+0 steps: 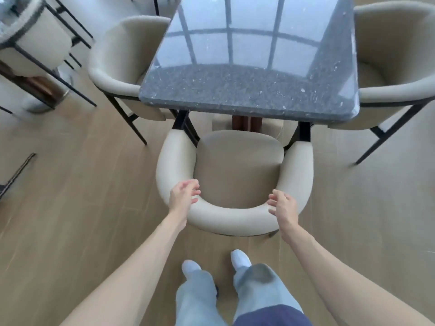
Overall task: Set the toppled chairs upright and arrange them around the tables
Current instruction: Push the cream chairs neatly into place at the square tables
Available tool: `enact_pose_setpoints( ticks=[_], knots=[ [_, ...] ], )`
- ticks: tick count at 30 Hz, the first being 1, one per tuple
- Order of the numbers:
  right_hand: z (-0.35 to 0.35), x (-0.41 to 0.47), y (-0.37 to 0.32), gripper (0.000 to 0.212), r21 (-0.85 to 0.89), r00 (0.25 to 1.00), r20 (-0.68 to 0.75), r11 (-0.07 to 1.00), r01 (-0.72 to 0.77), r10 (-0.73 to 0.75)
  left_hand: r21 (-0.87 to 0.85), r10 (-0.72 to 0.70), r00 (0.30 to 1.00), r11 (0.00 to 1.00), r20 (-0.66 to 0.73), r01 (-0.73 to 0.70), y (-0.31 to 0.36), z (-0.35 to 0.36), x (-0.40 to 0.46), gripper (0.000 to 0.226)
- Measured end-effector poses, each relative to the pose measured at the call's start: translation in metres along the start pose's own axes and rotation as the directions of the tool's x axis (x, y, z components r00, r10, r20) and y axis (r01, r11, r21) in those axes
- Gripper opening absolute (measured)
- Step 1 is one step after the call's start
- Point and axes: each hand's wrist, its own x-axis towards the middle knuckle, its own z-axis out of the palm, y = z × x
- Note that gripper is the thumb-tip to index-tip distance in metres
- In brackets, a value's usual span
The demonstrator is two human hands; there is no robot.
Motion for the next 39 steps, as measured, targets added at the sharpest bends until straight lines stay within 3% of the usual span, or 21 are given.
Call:
enact_pose_setpoints(
  ticks=[5,10,13,15,18,20,29,34,39],
  knots=[
    [0.018,-0.009,0.018,0.012,0.064,0.991,-0.074,0.992,-0.104,0.109,0.065,-0.119,0.992,0.991,0.038,0.117,-0.034,0.010,0.026,0.011],
    [0.033,-0.025,0.064,0.013,0.197,0.900,-0.228,0.923,-0.331,0.372,0.075,-0.378,0.922,0.920,-0.083,0.385,-0.086,-0.003,0.032,0.030],
    [0.045,-0.031,0.082,0.067,0.317,0.848,-0.188,0.848,-0.425,0.495,-0.023,-0.496,0.864,0.868,-0.081,0.496,-0.099,-0.010,0.031,0.062],
    [0.060,-0.037,0.091,0.087,0.356,0.843,-0.106,0.812,-0.463,0.527,-0.083,-0.550,0.833,0.834,-0.053,0.545,-0.097,-0.017,0.036,0.086],
    [0.079,-0.038,0.099,0.071,0.476,0.857,0.031,0.747,-0.465,0.514,-0.224,-0.573,0.819,0.796,0.021,0.563,-0.088,-0.027,0.051,0.076],
    [0.087,-0.033,0.099,0.061,0.488,0.865,0.018,0.751,-0.445,0.501,-0.254,-0.591,0.806,0.776,0.029,0.578,-0.085,-0.029,0.059,0.070],
    [0.096,-0.021,0.093,0.054,0.475,0.863,-0.018,0.764,-0.437,0.505,-0.259,-0.597,0.802,0.776,-0.007,0.576,-0.082,-0.027,0.072,0.062],
    [0.110,-0.016,0.082,0.028,0.468,0.885,-0.024,0.788,-0.401,0.465,-0.248,-0.555,0.832,0.806,-0.002,0.537,-0.075,-0.028,0.087,0.061],
    [0.109,-0.006,0.073,0.031,0.459,0.918,-0.045,0.824,-0.331,0.394,-0.247,-0.522,0.851,0.818,0.063,0.520,-0.069,-0.021,0.096,0.063]
  ],
)
